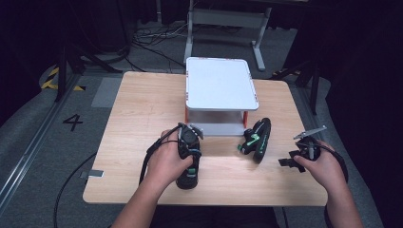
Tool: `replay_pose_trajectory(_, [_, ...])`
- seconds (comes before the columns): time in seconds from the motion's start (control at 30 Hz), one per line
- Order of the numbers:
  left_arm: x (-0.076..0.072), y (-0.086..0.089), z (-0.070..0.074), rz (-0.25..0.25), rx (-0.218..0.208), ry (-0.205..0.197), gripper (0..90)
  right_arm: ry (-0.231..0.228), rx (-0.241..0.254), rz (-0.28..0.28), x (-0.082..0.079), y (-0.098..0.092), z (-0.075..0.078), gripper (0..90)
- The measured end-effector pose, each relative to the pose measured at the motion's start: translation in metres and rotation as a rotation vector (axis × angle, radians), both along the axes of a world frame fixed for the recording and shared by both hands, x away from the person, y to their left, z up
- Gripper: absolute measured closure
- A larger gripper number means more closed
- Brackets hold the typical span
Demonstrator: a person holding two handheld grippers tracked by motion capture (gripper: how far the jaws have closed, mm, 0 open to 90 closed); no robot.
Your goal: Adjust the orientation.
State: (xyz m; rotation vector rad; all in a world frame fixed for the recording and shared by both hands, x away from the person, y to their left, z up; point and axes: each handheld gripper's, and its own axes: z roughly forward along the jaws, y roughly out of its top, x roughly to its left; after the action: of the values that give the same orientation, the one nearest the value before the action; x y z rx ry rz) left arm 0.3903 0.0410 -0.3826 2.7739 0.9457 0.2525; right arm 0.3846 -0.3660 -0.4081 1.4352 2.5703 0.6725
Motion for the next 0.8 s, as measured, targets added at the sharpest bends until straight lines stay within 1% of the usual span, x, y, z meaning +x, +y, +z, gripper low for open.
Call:
replay_pose_trajectory(0.03, [0.009,-0.003,-0.009,-0.025,0.004,0.013,44.3,-0.003,0.001,-0.013,-0.004,-0.005,0.0,33.9])
replay_pose_trajectory(0.07, [0.009,-0.003,-0.009,-0.025,0.004,0.013,45.5,-0.003,0.001,-0.013,-0.004,-0.005,0.0,33.9])
replay_pose_trajectory(0.1, [0.012,-0.005,-0.013,-0.037,0.003,0.012,48.7,-0.005,0.001,-0.029,-0.008,-0.01,0.0,33.9])
replay_pose_trajectory(0.13, [0.014,-0.006,-0.015,-0.046,0.002,0.013,48.7,-0.005,0.001,-0.029,-0.008,-0.01,0.0,33.9])
replay_pose_trajectory(0.17, [0.015,-0.007,-0.015,-0.058,-0.008,0.029,54.1,-0.004,-0.001,-0.036,-0.009,-0.012,0.0,33.8])
replay_pose_trajectory(0.2, [0.015,-0.008,-0.014,-0.07,-0.016,0.021,68.1,0.0,-0.002,-0.044,-0.011,-0.015,-0.001,33.8])
replay_pose_trajectory(0.23, [0.015,-0.01,-0.012,-0.079,-0.012,0.021,69.8,-0.001,-0.005,-0.047,-0.013,-0.017,-0.001,33.8])
replay_pose_trajectory(0.27, [0.014,-0.013,-0.011,-0.082,-0.01,0.01,71.7,0.002,-0.004,-0.055,-0.014,-0.018,-0.002,33.8])
replay_pose_trajectory(0.3, [0.013,-0.016,-0.009,-0.08,-0.012,-0.013,72.8,0.001,-0.006,-0.06,-0.015,-0.019,-0.002,33.8])
replay_pose_trajectory(0.37, [0.012,-0.021,-0.006,-0.08,-0.005,-0.031,73.7,-0.001,-0.008,-0.062,-0.015,-0.02,-0.002,33.7])
replay_pose_trajectory(0.4, [0.012,-0.023,-0.005,-0.092,-0.012,-0.038,73.7,0.0,-0.005,-0.061,-0.015,-0.02,-0.002,33.6])
replay_pose_trajectory(0.47, [0.012,-0.029,-0.004,-0.117,-0.041,-0.038,73.7,0.001,-0.003,-0.059,-0.016,-0.019,-0.002,33.6])
replay_pose_trajectory(0.6, [0.014,-0.042,-0.004,-0.144,-0.054,-0.04,73.8,0.006,-0.007,-0.062,-0.019,-0.021,-0.004,33.6])
replay_pose_trajectory(0.63, [0.014,-0.046,-0.004,-0.145,-0.055,-0.039,73.8,0.007,-0.006,-0.064,-0.019,-0.022,-0.005,33.6])
replay_pose_trajectory(0.67, [0.016,-0.051,-0.005,-0.157,-0.055,-0.034,73.7,0.005,-0.007,-0.068,-0.02,-0.022,-0.004,33.6])
replay_pose_trajectory(0.7, [0.016,-0.055,-0.005,-0.157,-0.049,-0.029,73.7,0.005,-0.004,-0.073,-0.022,-0.024,-0.004,33.6])
replay_pose_trajectory(0.73, [0.017,-0.058,-0.005,-0.168,-0.045,-0.027,73.7,0.007,-0.005,-0.074,-0.023,-0.025,-0.004,33.6])
replay_pose_trajectory(0.8, [0.017,-0.066,-0.006,-0.181,-0.054,-0.033,73.6,0.009,-0.006,-0.081,-0.024,-0.027,-0.005,33.6])
